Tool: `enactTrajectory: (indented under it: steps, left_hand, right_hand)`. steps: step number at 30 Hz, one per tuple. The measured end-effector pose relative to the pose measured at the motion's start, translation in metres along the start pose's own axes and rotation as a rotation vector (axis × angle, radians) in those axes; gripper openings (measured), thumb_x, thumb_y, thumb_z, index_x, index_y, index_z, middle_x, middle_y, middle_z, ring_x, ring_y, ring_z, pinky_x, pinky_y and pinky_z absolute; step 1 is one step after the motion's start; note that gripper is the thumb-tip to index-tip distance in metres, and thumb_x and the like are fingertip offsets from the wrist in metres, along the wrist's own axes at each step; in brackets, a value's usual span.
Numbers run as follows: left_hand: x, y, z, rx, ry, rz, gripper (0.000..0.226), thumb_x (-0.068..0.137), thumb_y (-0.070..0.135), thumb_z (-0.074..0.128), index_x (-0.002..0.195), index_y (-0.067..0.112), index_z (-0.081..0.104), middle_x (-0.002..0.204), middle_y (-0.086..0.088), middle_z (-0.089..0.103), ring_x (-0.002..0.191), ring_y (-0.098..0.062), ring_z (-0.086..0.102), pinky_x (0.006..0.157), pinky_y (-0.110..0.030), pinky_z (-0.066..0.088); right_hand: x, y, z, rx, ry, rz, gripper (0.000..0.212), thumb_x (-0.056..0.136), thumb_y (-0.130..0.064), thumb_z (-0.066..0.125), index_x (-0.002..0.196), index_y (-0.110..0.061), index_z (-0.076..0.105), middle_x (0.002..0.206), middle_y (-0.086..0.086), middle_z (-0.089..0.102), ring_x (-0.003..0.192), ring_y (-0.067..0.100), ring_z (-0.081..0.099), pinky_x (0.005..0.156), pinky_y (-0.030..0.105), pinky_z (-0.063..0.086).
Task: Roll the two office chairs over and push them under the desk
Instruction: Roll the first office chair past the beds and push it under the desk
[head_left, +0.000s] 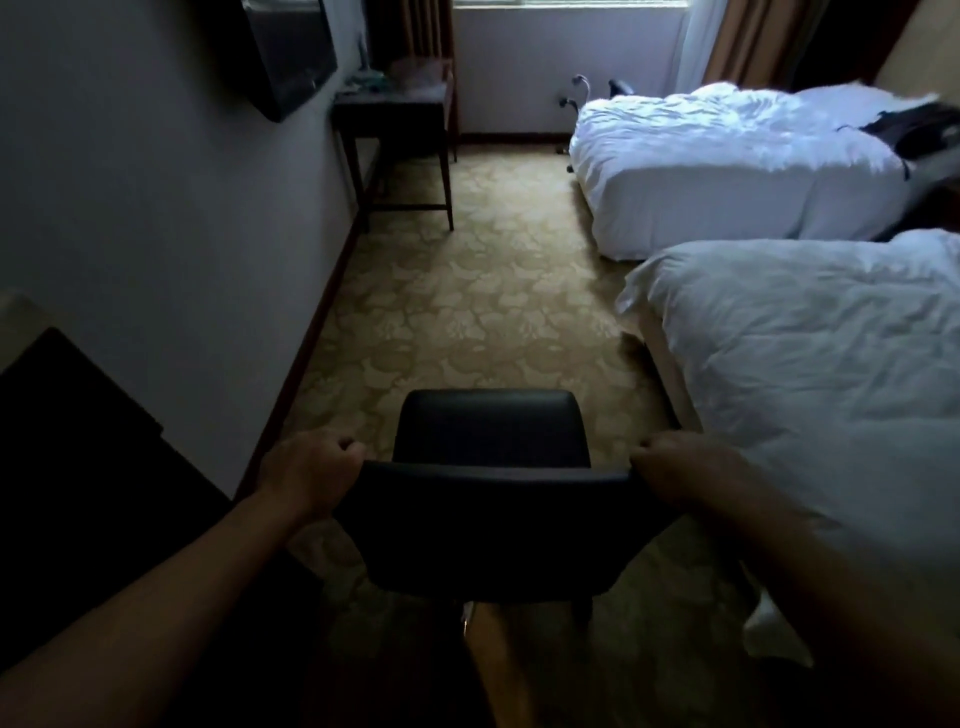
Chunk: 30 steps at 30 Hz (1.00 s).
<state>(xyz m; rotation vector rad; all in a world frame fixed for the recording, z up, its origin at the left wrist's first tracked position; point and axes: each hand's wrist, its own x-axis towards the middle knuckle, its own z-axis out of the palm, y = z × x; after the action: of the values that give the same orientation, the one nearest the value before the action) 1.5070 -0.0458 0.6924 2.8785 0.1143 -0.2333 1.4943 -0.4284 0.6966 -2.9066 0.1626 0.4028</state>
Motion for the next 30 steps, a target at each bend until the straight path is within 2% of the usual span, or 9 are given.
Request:
enactTrajectory:
  steps: [3,7,9,11,15,19,22,25,30]
  left_hand:
    - [0.040,0.001,-0.008,-0.018,-0.013,-0.029,0.034,0.074,0.045,0.029,0.073,0.031,0.060,0.106,-0.011,0.070,0.089,-0.033,0.061,0.069,-0.035,0.042]
    - [0.075,-0.001,-0.009,0.108,0.045,0.036,0.051,0.076,0.042,0.024,0.092,0.019,0.067,0.106,-0.013,0.070,0.088,-0.032,0.061,0.066,-0.033,0.039]
    - [0.096,-0.001,-0.009,0.093,0.132,0.039,0.058,0.079,0.044,0.023,0.097,0.014,0.070,0.101,-0.014,0.071,0.090,-0.035,0.064,0.069,-0.035,0.043]
    - [0.121,0.001,-0.012,0.051,0.132,0.024,0.053,0.076,0.043,0.027,0.090,0.018,0.071,0.101,-0.015,0.071,0.090,-0.036,0.064,0.069,-0.036,0.043]
    - [0.173,0.004,-0.019,-0.025,0.131,0.002,0.046,0.073,0.045,0.030,0.078,0.020,0.069,0.098,-0.015,0.071,0.086,-0.037,0.062,0.068,-0.036,0.043]
    - [0.229,0.003,-0.027,-0.032,0.121,0.055,0.035,0.074,0.044,0.029,0.066,0.027,0.059,0.098,-0.016,0.070,0.085,-0.037,0.062,0.065,-0.035,0.039]
    - [0.278,0.001,-0.038,-0.063,0.125,0.079,0.032,0.076,0.044,0.031,0.060,0.029,0.054,0.095,-0.014,0.071,0.081,-0.035,0.061,0.065,-0.034,0.036]
    - [0.319,0.000,-0.045,-0.078,0.116,0.097,0.031,0.075,0.044,0.030,0.057,0.030,0.051,0.088,-0.010,0.070,0.068,-0.025,0.051,0.061,-0.032,0.032]
    - [0.386,0.003,-0.053,-0.080,0.137,0.128,0.038,0.073,0.047,0.029,0.059,0.027,0.058,0.068,0.003,0.054,0.059,-0.019,0.046,0.054,-0.031,0.031]
  right_hand:
    - [0.031,-0.014,0.000,0.050,0.098,-0.116,0.036,0.080,-0.052,0.031,0.072,-0.027,0.055,0.078,-0.003,0.057,0.071,0.018,0.054,0.062,0.031,0.037]
    - [0.086,-0.030,-0.017,0.044,-0.161,-0.076,0.039,0.083,-0.052,0.041,0.094,-0.024,0.067,0.094,0.003,0.066,0.081,0.020,0.060,0.076,0.035,0.048]
    - [0.108,-0.032,-0.019,0.092,-0.087,-0.064,0.034,0.085,-0.048,0.044,0.087,-0.021,0.067,0.090,0.005,0.066,0.076,0.021,0.059,0.068,0.033,0.045]
    - [0.125,-0.032,-0.022,0.124,0.077,-0.051,0.031,0.086,-0.044,0.044,0.071,-0.021,0.060,0.075,0.003,0.062,0.066,0.018,0.055,0.056,0.030,0.035]
    - [0.164,-0.041,-0.038,0.157,0.066,-0.057,0.037,0.089,-0.042,0.049,0.060,-0.020,0.054,0.062,0.002,0.057,0.060,0.019,0.056,0.056,0.032,0.038]
    - [0.201,-0.054,-0.050,0.266,0.208,-0.198,0.033,0.089,-0.030,0.054,0.058,-0.021,0.054,0.054,0.000,0.054,0.051,0.021,0.055,0.056,0.041,0.050]
    - [0.233,-0.069,-0.057,0.210,0.156,-0.253,0.031,0.092,-0.028,0.054,0.061,-0.025,0.056,0.055,-0.004,0.056,0.050,0.015,0.056,0.053,0.031,0.042]
    - [0.268,-0.079,-0.067,0.233,0.126,-0.231,0.030,0.094,-0.028,0.053,0.064,-0.023,0.059,0.058,-0.002,0.059,0.052,0.016,0.058,0.057,0.034,0.048]
    - [0.321,-0.086,-0.078,0.279,0.333,-0.177,0.034,0.089,-0.020,0.056,0.056,-0.019,0.054,0.049,-0.003,0.052,0.046,0.016,0.052,0.049,0.029,0.033]
